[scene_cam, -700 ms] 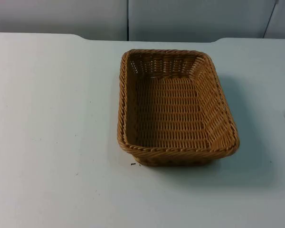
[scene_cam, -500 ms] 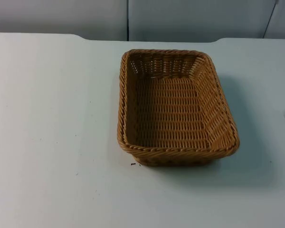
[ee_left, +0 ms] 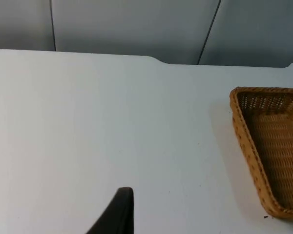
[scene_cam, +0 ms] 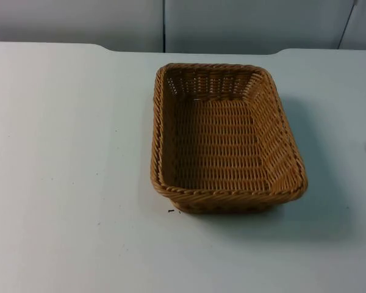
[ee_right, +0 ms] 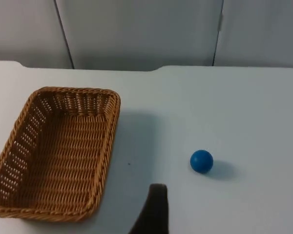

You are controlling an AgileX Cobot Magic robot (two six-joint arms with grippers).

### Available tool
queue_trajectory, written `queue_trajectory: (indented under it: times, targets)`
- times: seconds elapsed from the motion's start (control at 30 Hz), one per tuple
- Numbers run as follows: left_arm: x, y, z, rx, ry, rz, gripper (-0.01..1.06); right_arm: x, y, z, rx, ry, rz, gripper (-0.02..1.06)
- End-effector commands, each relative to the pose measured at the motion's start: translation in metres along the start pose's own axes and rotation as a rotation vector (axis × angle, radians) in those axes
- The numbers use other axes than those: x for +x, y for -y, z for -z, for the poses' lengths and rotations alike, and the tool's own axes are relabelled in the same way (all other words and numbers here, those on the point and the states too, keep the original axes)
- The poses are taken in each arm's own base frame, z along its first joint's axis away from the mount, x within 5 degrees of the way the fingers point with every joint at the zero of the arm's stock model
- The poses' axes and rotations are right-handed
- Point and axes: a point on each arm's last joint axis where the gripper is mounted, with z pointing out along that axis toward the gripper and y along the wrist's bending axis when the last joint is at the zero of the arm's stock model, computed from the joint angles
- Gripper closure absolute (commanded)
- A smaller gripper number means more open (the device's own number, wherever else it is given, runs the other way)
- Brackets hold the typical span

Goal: Pick up the basket with the left hand and place the ball into the basket with the right hand.

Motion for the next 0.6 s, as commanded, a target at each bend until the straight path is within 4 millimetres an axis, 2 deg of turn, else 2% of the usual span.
queue_trajectory:
  times: [0.0,0.03,0.07,0.13,0.17,0.27,0.3,0.33,0.4,0.5,0.53,0.57]
  targets:
    - [-0.021,0.006,-0.011,0.047,-0.011,-0.002,0.00,-0.020,0.002,-0.012,0.002,-0.040,-0.015,0.29]
    - [-0.032,0.008,-0.019,0.070,-0.019,-0.011,0.00,-0.029,0.003,-0.019,0.000,-0.065,-0.016,0.29]
    - [-0.032,0.008,-0.019,0.070,-0.019,-0.011,0.00,-0.029,0.003,-0.019,0.000,-0.065,-0.016,0.29]
    - [-0.051,0.012,-0.049,0.120,-0.084,-0.010,0.00,-0.047,0.005,-0.037,-0.001,-0.108,-0.020,0.29]
    - [-0.051,0.012,-0.049,0.120,-0.084,-0.010,0.00,-0.047,0.005,-0.037,-0.001,-0.108,-0.020,0.29]
    - [-0.066,0.015,-0.095,0.176,-0.183,0.016,0.00,-0.060,0.007,-0.059,-0.001,-0.142,-0.024,0.29]
    - [-0.068,0.015,-0.116,0.188,-0.227,0.028,0.00,-0.062,0.008,-0.066,-0.002,-0.159,-0.026,0.29]
    - [-0.068,0.015,-0.116,0.188,-0.227,0.028,0.00,-0.062,0.008,-0.066,-0.002,-0.159,-0.026,0.29]
    - [-0.067,0.015,-0.156,0.229,-0.305,0.054,0.00,-0.062,0.009,-0.080,-0.003,-0.199,-0.029,0.29]
    - [-0.055,0.013,-0.220,0.290,-0.424,0.109,0.00,-0.062,0.010,-0.096,-0.006,-0.248,-0.026,0.29]
    - [-0.055,0.013,-0.220,0.290,-0.424,0.109,0.00,-0.062,0.010,-0.096,-0.006,-0.248,-0.026,0.29]
    - [-0.047,0.013,-0.241,0.312,-0.474,0.136,0.00,-0.062,0.011,-0.100,-0.006,-0.257,-0.025,0.29]
